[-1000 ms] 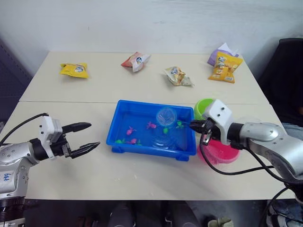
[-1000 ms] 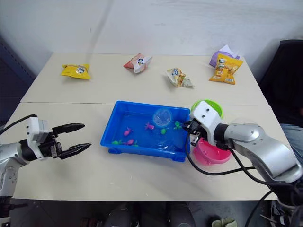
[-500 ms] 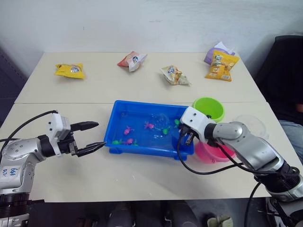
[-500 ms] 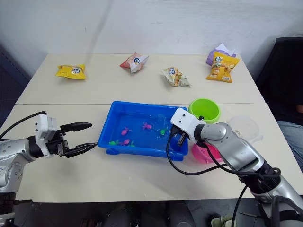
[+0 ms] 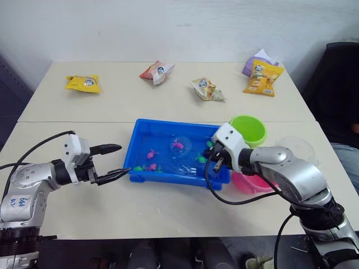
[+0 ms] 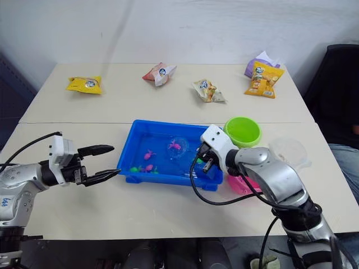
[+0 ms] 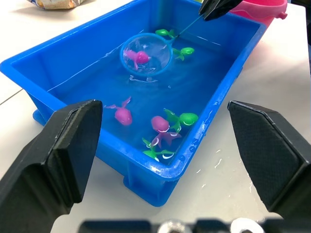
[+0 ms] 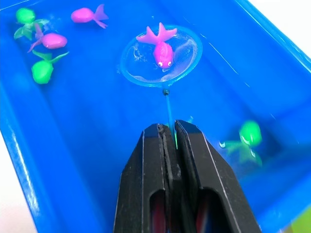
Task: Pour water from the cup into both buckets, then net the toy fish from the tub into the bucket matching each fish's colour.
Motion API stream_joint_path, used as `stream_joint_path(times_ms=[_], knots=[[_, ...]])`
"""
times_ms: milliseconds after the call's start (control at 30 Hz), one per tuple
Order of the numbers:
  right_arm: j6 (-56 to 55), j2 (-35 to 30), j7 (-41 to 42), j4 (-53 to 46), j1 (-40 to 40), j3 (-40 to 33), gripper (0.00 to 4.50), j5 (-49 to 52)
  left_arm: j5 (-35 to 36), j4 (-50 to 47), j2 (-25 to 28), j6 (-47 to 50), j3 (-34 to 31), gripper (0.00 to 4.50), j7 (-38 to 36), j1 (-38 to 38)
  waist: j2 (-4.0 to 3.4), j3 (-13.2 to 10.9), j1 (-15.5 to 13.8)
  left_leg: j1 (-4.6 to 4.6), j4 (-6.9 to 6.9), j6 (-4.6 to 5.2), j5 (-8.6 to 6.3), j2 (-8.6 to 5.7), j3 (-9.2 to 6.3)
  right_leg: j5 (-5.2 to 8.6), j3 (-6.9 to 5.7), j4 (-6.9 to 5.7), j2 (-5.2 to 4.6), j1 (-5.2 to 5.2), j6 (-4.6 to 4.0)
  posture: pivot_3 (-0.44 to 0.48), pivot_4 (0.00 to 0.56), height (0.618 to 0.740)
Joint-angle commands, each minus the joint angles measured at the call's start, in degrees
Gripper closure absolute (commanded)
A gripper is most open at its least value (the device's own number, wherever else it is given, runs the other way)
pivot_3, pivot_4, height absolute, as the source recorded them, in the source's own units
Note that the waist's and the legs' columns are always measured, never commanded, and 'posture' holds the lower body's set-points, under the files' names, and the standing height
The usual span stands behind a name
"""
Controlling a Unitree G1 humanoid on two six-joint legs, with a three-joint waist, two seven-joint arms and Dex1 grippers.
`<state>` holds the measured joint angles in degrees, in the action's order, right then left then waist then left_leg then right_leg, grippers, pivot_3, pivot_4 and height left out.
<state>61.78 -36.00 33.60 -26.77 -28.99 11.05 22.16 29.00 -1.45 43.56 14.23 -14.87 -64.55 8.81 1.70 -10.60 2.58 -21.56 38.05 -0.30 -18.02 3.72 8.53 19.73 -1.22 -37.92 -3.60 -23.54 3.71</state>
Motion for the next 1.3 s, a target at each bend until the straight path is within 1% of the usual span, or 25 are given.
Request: stream_joint_path(times_ms=[33, 133, 200, 300, 467, 533, 700, 767, 833, 933, 1000, 1133, 1200, 1233, 1300], knots=[[-0.4, -1.1, 1.8, -4.8, 1.5, -6.3, 4.50, 3.6, 0.3, -0.4, -0.1, -1.0, 0.5, 0.07, -0.6, 1.9, 0.00, 0.0, 0.0, 0.00, 0.00, 0.00, 0.00, 0.00, 0.00, 0.00, 0.00, 0.00, 0.00, 0.00, 0.00, 0.000, 0.150, 0.739], [-0.4, -2.7, 4.0, -8.9, 5.3, -14.0, 4.50, 8.1, 0.5, -0.2, -0.3, -0.9, 2.5, 0.07, -1.9, 4.3, 0.00, 0.0, -0.5, 0.00, 0.00, 0.00, 0.00, -0.01, -0.01, 0.00, 0.00, 0.00, 0.02, 0.01, 0.00, 0.000, 0.150, 0.739], [-0.8, -3.8, 4.8, -10.2, 7.2, -17.4, 4.50, 9.9, 0.5, 0.0, -0.7, -1.0, 3.6, 0.07, -2.5, 6.2, 0.00, 0.0, -0.8, 0.00, -0.01, 0.00, 0.00, -0.01, -0.01, 0.00, 0.00, 0.01, 0.03, 0.01, 0.00, 0.000, 0.150, 0.739], [-1.6, -5.8, 6.6, -13.3, 12.2, -25.3, 4.50, 13.5, 1.7, -0.5, -1.9, 0.3, 6.2, 0.07, -3.9, 11.2, 0.02, 0.0, -1.1, 0.00, 0.00, 0.01, -0.01, -0.02, -0.01, -0.01, 0.00, 0.03, 0.03, 0.04, 0.02, 0.000, 0.150, 0.739], [-4.8, -7.8, 10.2, -18.5, 22.2, -38.1, 4.50, 19.0, 1.8, -0.4, -4.7, 1.2, 11.0, 0.07, -7.3, 16.8, 0.01, 0.0, -1.2, 0.00, 0.01, 0.02, -0.01, -0.05, -0.01, -0.03, 0.02, 0.07, 0.08, 0.08, 0.05, 0.000, 0.150, 0.739], [-4.9, -8.4, 10.2, -20.1, 26.6, -42.9, 4.50, 20.3, 1.5, 0.6, -6.0, 1.1, 12.3, 0.07, -8.3, 18.5, 0.02, 0.0, -0.9, 0.00, 0.01, 0.02, -0.01, -0.05, -0.01, -0.03, 0.03, 0.07, 0.11, 0.09, 0.05, 0.000, 0.150, 0.739], [-8.9, -5.8, 11.1, -23.7, 39.2, -56.8, 4.50, 23.0, 0.0, 5.5, -9.9, -0.8, 16.1, 0.07, -11.1, 22.9, 0.00, 0.0, -1.1, 0.06, 0.01, -0.01, 0.07, -0.04, 0.01, -0.03, 0.13, 0.02, 0.21, 0.12, 0.07, 0.000, 0.150, 0.739], [-11.0, -4.6, 11.5, -24.5, 44.1, -60.5, 4.50, 22.4, -0.6, 7.2, -11.1, -1.6, 17.2, 0.07, -12.3, 24.3, 0.00, 0.0, -1.2, 0.10, 0.02, -0.03, 0.08, -0.04, -0.03, -0.04, 0.14, 0.05, 0.28, 0.18, 0.07, 0.000, 0.150, 0.739], [-15.5, -2.7, 12.5, -24.4, 49.0, -62.9, 4.50, 20.0, -0.9, 8.8, -12.1, -2.1, 18.0, 0.07, -13.3, 25.4, 0.01, 0.0, -1.2, 0.11, 0.03, -0.03, 0.08, -0.05, -0.03, -0.04, 0.16, 0.05, 0.28, 0.19, 0.08, 0.000, 0.150, 0.739], [-23.5, 0.7, 12.4, -22.9, 55.0, -63.9, 4.50, 14.3, -1.6, 11.1, -13.1, -3.1, 18.8, 0.07, -14.6, 26.7, 0.01, 0.0, -1.0, 0.15, 0.03, -0.03, 0.08, -0.05, 0.03, -0.05, 0.21, 0.06, 0.31, 0.21, 0.11, 0.000, 0.150, 0.739], [-31.7, 2.5, 13.8, -21.3, 58.8, -62.3, 4.50, 8.2, -2.0, 12.3, -13.7, -3.7, 19.1, 0.07, -15.1, 27.3, 0.00, 0.0, -1.0, 0.17, 0.04, -0.06, 0.10, -0.04, 0.02, -0.05, 0.21, 0.05, 0.36, 0.22, 0.11, 0.000, 0.150, 0.739], [-44.9, 5.2, 13.7, -16.6, 61.8, -59.2, 4.50, -0.4, -2.5, 13.4, -14.5, -4.1, 19.4, 0.07, -15.7, 27.9, 0.00, 0.0, -0.9, 0.31, 0.02, -0.09, 0.11, -0.02, 0.10, -0.05, 0.35, 0.04, 0.51, 0.29, 0.11, 0.000, 0.150, 0.739], [-61.0, 4.9, 14.2, -10.3, 64.0, -55.9, 4.50, -11.2, -2.7, 13.5, -14.9, -4.3, 19.6, 0.07, -15.7, 27.7, 0.00, 0.0, -1.0, 0.32, 0.02, -0.10, 0.12, -0.02, 0.10, -0.05, 0.35, 0.03, 0.51, 0.29, 0.11, 0.000, 0.150, 0.739], [-67.4, 4.8, 13.9, -7.6, 64.5, -54.7, 4.50, -14.9, -2.7, 13.6, -15.0, -4.4, 19.6, 0.07, -15.7, 27.6, 0.00, 0.0, -1.0, 0.32, 0.02, -0.10, 0.12, -0.04, 0.10, -0.05, 0.35, 0.04, 0.64, 0.29, 0.11, 0.000, 0.150, 0.739], [-77.3, 5.8, 10.1, -2.7, 63.9, -53.7, 4.50, -20.4, -2.7, 13.2, -15.2, -4.3, 19.5, 0.07, -15.3, 27.0, 0.00, 0.0, -1.0, 0.33, 0.03, -0.10, 0.12, -0.04, 0.11, -0.06, 0.46, 0.06, 0.87, 0.29, 0.12, 0.000, 0.150, 0.739]])
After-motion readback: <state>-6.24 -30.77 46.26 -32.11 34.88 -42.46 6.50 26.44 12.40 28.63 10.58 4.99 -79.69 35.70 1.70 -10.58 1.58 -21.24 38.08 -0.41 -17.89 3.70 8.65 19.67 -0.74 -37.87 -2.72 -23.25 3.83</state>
